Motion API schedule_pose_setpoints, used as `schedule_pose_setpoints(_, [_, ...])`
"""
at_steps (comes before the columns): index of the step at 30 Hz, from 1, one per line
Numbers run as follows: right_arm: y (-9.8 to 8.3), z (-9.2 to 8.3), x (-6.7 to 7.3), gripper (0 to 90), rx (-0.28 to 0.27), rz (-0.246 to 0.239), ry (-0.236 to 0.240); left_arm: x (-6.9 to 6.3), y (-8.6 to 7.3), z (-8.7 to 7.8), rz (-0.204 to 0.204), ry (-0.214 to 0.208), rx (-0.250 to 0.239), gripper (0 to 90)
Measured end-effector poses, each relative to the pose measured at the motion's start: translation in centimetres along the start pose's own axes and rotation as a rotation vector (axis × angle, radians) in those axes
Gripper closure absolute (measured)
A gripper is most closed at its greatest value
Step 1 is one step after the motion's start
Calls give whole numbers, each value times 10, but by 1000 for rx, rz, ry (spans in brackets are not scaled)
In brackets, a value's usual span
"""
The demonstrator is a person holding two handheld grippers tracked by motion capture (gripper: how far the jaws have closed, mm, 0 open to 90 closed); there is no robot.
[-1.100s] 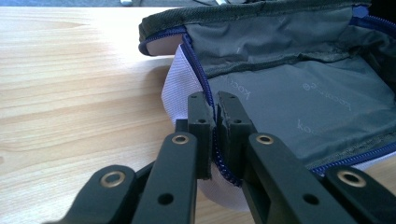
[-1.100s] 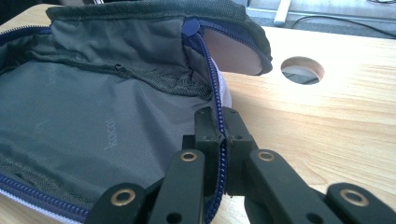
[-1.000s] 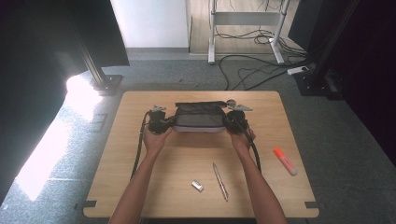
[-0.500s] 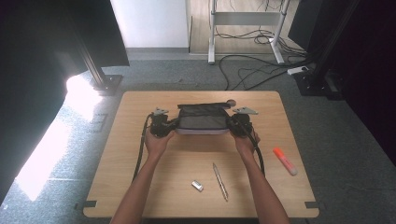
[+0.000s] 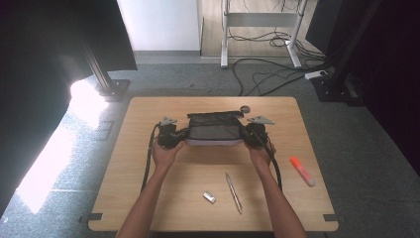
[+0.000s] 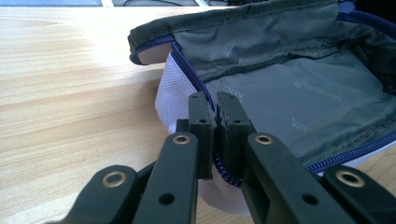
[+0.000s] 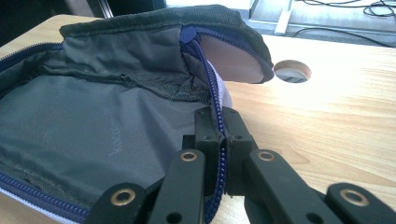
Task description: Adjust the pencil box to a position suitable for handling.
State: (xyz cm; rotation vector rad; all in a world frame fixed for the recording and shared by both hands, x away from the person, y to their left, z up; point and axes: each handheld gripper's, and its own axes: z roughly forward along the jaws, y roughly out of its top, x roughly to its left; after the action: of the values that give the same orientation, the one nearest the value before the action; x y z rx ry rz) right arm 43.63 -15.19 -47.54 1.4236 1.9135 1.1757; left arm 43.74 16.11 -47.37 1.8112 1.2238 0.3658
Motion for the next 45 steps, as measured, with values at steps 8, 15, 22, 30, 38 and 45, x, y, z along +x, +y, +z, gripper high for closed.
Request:
schedule_pose_setpoints(8, [-7, 0, -1, 864, 5, 17, 14, -2, -1, -2, 14, -1, 3, 866])
schedule_pose_setpoints(15, [-6, -12, 1, 864, -29, -7, 17, -4, -7, -6, 2, -24, -18, 871])
schedule_pose_setpoints(22, [-13, -16, 2, 864, -32, -12, 17, -7, -10, -9, 14, -29, -18, 875])
schedule_pose_setpoints(30, [-15, -23, 0, 865, -42, -18, 24, -14, -13, -15, 34, -35, -36, 875])
schedule_pose_setpoints(38, [-26, -28, -2, 864, -37, -25, 27, -21, -25, -15, 47, -48, -25, 874])
schedule_pose_setpoints(45, [-41, -33, -5, 864, -9, -31, 21, -30, -39, -14, 69, -61, -12, 873])
